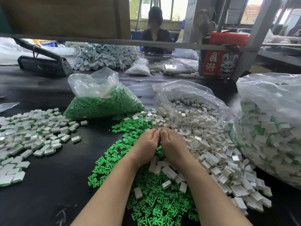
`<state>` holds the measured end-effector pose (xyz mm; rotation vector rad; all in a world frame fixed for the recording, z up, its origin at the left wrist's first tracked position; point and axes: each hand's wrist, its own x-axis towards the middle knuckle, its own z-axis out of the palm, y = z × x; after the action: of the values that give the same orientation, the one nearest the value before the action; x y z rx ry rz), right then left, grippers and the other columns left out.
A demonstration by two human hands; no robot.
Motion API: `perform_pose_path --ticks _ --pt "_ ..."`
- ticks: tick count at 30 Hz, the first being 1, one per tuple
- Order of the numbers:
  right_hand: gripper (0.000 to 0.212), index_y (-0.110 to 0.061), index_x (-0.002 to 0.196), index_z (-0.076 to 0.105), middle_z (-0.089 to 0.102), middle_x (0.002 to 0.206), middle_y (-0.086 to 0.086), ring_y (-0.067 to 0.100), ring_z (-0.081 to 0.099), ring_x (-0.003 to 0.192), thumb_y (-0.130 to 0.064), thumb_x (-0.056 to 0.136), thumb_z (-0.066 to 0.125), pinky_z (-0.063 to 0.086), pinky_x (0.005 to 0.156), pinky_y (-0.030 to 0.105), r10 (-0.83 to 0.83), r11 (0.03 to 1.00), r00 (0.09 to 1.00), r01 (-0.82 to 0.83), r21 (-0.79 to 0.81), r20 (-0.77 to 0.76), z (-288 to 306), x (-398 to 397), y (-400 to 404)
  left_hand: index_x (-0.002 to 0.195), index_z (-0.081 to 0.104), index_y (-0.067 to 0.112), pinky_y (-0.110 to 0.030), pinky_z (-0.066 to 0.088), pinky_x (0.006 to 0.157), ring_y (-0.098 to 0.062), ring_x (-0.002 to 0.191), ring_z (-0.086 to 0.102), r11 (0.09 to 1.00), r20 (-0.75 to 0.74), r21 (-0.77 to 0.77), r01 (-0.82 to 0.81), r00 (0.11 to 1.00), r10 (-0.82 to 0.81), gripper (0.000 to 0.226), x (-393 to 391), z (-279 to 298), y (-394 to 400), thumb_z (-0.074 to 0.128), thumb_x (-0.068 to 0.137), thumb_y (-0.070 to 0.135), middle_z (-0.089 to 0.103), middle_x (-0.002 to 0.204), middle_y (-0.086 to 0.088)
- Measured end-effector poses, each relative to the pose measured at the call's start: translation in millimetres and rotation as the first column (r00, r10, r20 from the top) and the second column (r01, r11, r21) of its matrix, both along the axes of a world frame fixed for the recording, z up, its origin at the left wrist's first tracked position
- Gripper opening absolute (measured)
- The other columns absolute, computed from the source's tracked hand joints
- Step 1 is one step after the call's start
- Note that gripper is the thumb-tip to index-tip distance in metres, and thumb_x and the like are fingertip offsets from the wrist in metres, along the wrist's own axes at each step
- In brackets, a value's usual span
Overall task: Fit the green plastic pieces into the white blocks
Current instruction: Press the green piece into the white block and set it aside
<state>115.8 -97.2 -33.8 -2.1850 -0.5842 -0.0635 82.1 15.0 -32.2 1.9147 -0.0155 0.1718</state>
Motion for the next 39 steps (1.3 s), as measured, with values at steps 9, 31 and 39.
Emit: perform_pose_path --ticks 9,31,39 --pt "0.04 -0.024 0.061 0.045 0.055 0.066 -0.001 0.012 0.047 0.062 -0.034 0.093 0.023 0.031 0.054 0.03 -0.02 1.0 1.0 0.02 0.017 0.02 0.5 0.6 -0.2 0.105 0.062 0.008 -0.032 0.047 0.091 -0.022 0.098 0.06 0.999 -0.001 -0.012 -0.048 0.999 0.047 0.028 -0.5 -1.1 -7.9 0.036 0.106 0.018 0.064 0.103 -0.011" --pt "0.05 -0.01 0.062 0.055 0.058 0.063 0.005 0.021 0.052 0.061 -0.034 0.095 0.027 0.04 0.059 0.037 -0.05 0.997 0.998 0.048 0.061 0.039 -1.3 3.7 -0.8 0.098 0.062 0.018 -0.033 0.051 0.093 -0.022 0.102 0.064 0.996 -0.013 -0.083 -0.017 1.0 0.016 0.026 -2.8 -3.6 -4.5 0.037 0.106 0.019 0.067 0.103 -0.009" --pt "0.052 -0.01 0.068 0.062 0.062 0.066 0.004 0.021 0.057 0.065 -0.031 0.101 0.027 0.042 0.059 0.033 -0.098 0.992 0.994 0.093 0.081 0.051 -2.4 2.6 2.3 0.104 0.062 0.015 -0.034 0.05 0.097 -0.021 0.107 0.064 0.991 0.004 -0.134 -0.017 1.0 0.017 0.025 -1.3 -3.4 -6.8 0.037 0.106 0.017 0.067 0.11 -0.012"
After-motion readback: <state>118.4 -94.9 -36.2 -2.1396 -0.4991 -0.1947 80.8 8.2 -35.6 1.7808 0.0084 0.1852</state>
